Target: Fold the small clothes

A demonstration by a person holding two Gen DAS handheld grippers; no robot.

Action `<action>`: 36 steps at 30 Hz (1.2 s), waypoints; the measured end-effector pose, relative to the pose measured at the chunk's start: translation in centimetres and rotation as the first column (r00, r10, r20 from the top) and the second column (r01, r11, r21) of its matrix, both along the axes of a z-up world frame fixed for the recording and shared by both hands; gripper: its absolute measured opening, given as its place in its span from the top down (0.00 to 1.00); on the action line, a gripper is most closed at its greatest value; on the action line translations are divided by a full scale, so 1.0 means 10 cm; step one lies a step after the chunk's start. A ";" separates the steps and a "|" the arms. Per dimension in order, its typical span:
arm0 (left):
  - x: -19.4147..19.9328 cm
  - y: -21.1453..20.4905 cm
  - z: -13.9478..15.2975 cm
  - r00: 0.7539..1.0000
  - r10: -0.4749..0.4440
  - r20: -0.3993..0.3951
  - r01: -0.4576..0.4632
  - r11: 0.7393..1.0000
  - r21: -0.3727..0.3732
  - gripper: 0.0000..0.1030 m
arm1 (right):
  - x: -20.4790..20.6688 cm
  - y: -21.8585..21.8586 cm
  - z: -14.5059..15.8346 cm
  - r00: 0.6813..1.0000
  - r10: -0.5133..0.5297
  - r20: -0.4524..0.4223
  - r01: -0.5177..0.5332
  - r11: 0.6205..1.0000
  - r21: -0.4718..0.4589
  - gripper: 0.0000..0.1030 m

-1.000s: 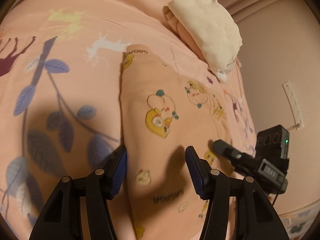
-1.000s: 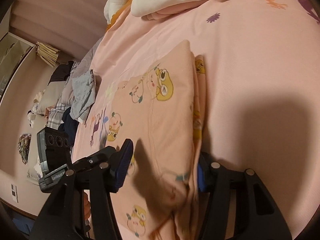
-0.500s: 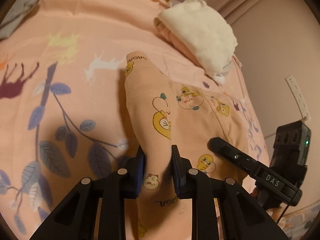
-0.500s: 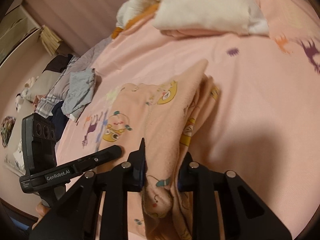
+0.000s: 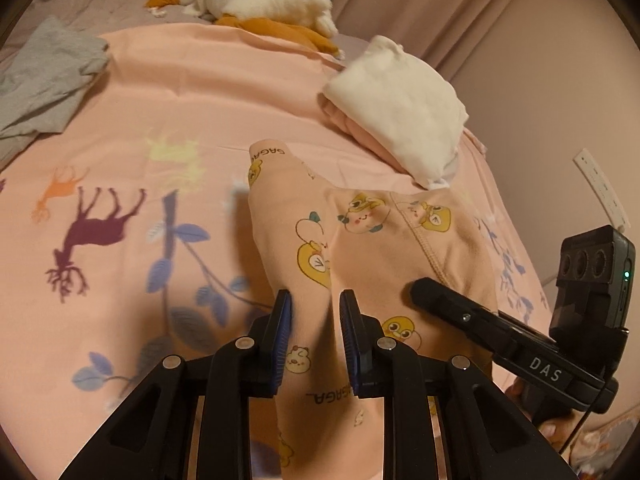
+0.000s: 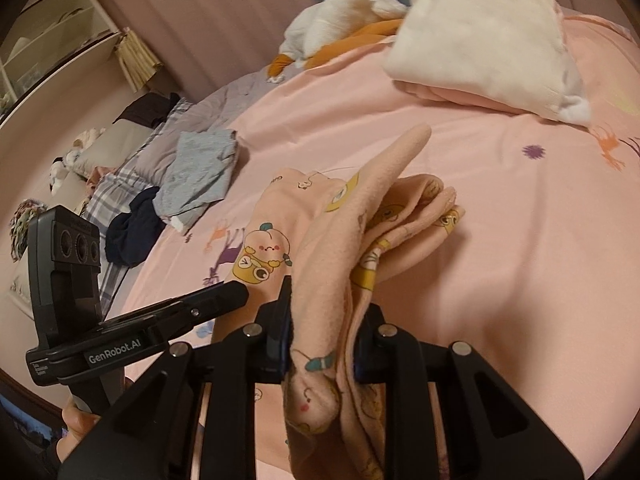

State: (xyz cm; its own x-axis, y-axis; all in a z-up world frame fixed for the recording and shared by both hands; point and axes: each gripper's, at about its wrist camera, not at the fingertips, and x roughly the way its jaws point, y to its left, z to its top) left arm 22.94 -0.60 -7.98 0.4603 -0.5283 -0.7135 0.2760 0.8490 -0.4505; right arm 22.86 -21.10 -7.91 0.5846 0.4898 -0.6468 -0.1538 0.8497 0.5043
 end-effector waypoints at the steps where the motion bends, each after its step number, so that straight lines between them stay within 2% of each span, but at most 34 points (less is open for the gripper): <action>1: 0.00 0.04 0.00 1.000 0.009 -0.002 -0.009 1.000 0.001 0.78 | 0.01 0.04 0.01 1.000 0.006 0.001 -0.006 1.000 0.000 0.78; 8: 0.06 0.23 -0.06 0.999 0.048 -0.015 -0.048 0.999 0.004 0.78 | 0.11 0.24 -0.05 0.999 0.034 -0.010 -0.034 0.999 0.012 0.78; 15: 0.12 0.31 -0.31 0.995 0.076 -0.066 -0.074 0.997 0.029 0.78 | 0.17 0.27 -0.30 0.997 0.029 -0.078 -0.027 1.000 0.014 0.77; 21: 0.16 0.34 -0.42 0.991 0.095 -0.089 -0.089 0.993 0.072 0.78 | 0.18 0.09 -0.44 0.991 -0.007 -0.131 0.012 0.999 0.035 0.73; 23: 0.15 0.34 -0.44 0.991 0.096 -0.089 -0.089 0.992 0.087 0.78 | 0.16 0.04 -0.48 0.990 -0.017 -0.143 0.021 0.999 0.024 0.67; 24: 0.14 0.33 -0.46 0.991 0.097 -0.089 -0.089 0.991 0.099 0.78 | 0.14 0.01 -0.49 0.989 -0.032 -0.148 0.032 0.999 0.003 0.64; 25: 0.13 0.33 -0.47 0.991 0.097 -0.088 -0.087 0.990 0.111 0.78 | 0.12 -0.02 -0.51 0.987 -0.050 -0.153 0.048 0.999 -0.021 0.55; 26: 0.12 0.32 -0.47 0.991 0.099 -0.087 -0.088 0.988 0.124 0.71 | 0.11 -0.04 -0.52 0.985 -0.070 -0.158 0.064 0.997 -0.042 0.43; 27: 0.10 0.32 -0.46 0.991 0.108 -0.078 -0.096 0.984 0.147 0.68 | 0.09 -0.08 -0.53 0.983 -0.090 -0.163 0.081 0.995 -0.063 0.40; 28: 0.07 0.32 -0.45 0.991 0.113 -0.067 -0.101 0.982 0.161 0.64 | 0.07 -0.11 -0.52 0.982 -0.106 -0.157 0.093 0.992 -0.091 0.40; 32: -0.06 0.32 -0.31 0.994 0.105 0.012 -0.105 0.970 0.221 0.64 | -0.05 -0.07 -0.33 0.991 -0.120 -0.067 0.102 0.969 -0.226 0.41; 34: -0.14 0.29 -0.23 0.994 0.091 0.062 -0.104 0.962 0.251 0.64 | -0.11 -0.04 -0.21 0.990 -0.141 0.006 0.136 0.942 -0.307 0.41; 36: -0.21 0.25 -0.16 0.993 0.071 0.094 -0.094 0.961 0.262 0.64 | -0.18 -0.04 -0.09 0.987 -0.146 0.064 0.159 0.934 -0.320 0.43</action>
